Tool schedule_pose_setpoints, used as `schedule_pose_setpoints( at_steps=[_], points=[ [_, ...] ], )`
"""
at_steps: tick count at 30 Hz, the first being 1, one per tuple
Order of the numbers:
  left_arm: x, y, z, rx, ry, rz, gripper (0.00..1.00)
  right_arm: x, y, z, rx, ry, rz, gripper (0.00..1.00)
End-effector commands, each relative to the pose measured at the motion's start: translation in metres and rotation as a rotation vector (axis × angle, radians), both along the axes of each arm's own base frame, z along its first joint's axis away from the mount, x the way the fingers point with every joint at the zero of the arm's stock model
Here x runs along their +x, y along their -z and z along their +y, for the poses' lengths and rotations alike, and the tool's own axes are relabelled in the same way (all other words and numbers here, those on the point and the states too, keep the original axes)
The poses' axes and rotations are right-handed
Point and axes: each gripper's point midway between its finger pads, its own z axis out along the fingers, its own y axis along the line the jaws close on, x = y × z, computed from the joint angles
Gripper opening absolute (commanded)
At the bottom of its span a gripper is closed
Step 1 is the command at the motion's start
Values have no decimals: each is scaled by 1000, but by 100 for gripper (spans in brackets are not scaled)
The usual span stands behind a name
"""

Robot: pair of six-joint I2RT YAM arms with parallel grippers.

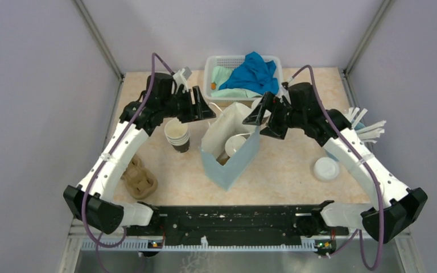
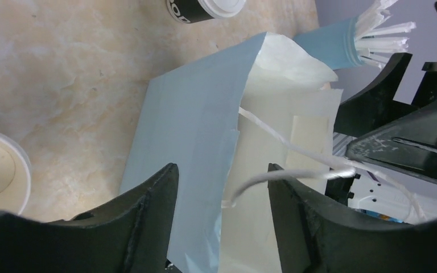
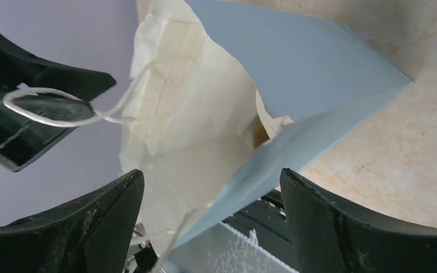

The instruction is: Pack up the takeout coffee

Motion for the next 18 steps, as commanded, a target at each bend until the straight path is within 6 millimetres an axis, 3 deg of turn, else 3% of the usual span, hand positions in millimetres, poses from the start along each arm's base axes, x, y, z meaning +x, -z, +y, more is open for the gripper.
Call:
schedule_pose_setpoints(
  at_steps=[1,9,13,18],
  points=[
    [9,-18,-10,-121,-13,-66,58,22,-24,13,102,18,-104,86],
    [-20,-11,-17,-283,-9,24,21,47,-12,20,12,-49,-142,82],
    [-44,-9,-16,-391,-46,100,17,59,-19,35,2,-142,-181,80],
    [-72,-9,-40,-491,-14,171,17,65,-30,58,41,-277,-184,81]
  ],
)
